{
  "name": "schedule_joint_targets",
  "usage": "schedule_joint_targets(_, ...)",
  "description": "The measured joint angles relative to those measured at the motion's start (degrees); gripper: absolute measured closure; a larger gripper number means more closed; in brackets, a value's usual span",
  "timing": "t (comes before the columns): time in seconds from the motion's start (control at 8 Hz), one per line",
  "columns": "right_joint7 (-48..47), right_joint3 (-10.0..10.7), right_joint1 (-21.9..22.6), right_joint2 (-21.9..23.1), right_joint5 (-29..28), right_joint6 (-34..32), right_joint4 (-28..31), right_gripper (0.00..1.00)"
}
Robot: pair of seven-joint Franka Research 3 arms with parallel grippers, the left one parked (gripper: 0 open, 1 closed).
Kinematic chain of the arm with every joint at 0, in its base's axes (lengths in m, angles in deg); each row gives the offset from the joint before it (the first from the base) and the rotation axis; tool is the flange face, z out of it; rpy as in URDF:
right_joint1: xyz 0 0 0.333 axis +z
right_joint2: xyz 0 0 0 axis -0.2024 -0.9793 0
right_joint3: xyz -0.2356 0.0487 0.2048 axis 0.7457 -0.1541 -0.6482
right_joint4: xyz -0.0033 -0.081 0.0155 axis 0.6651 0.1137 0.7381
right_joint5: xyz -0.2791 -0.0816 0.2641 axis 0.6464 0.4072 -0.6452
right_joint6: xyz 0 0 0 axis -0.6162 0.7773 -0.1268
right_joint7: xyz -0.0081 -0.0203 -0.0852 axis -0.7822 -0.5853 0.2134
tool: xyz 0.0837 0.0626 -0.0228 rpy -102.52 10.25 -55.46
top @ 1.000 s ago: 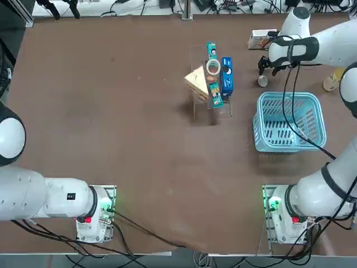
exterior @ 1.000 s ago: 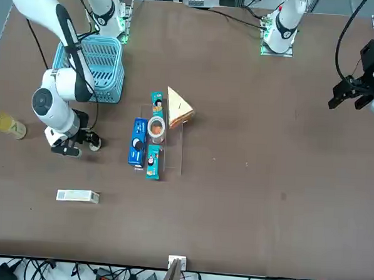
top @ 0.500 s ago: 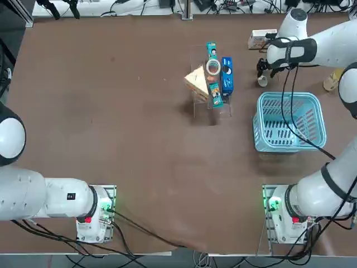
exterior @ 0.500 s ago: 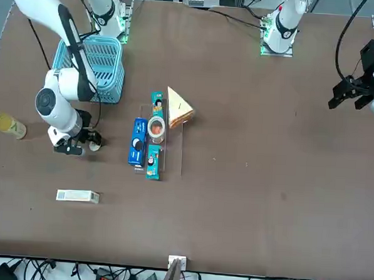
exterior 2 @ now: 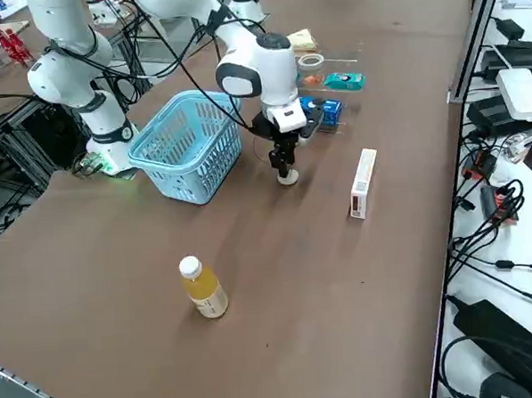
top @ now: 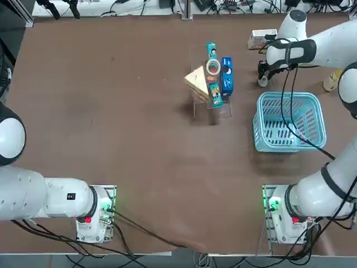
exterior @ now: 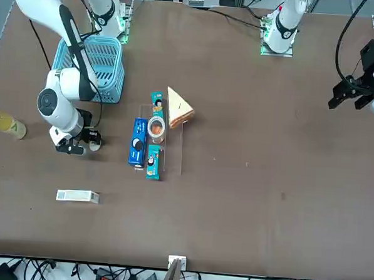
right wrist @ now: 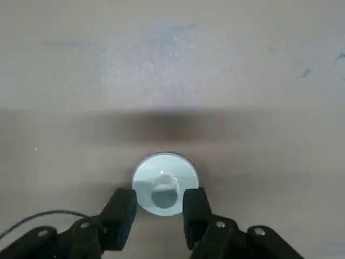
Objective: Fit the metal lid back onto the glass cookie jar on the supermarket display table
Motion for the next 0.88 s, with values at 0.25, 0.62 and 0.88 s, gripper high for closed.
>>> schedule_joint_targets(0.25,0.0,0.0,0.0,-0.6,0.0,0.2,0.0,0.44)
schedule_joint_targets(0.62,0.0,0.0,0.0,-1.7,0.0,1.6,0.0,0.44)
schedule_joint_targets(0.88,0.0,0.1,0.0,-2.0,0.0,1.7,0.0,0.41)
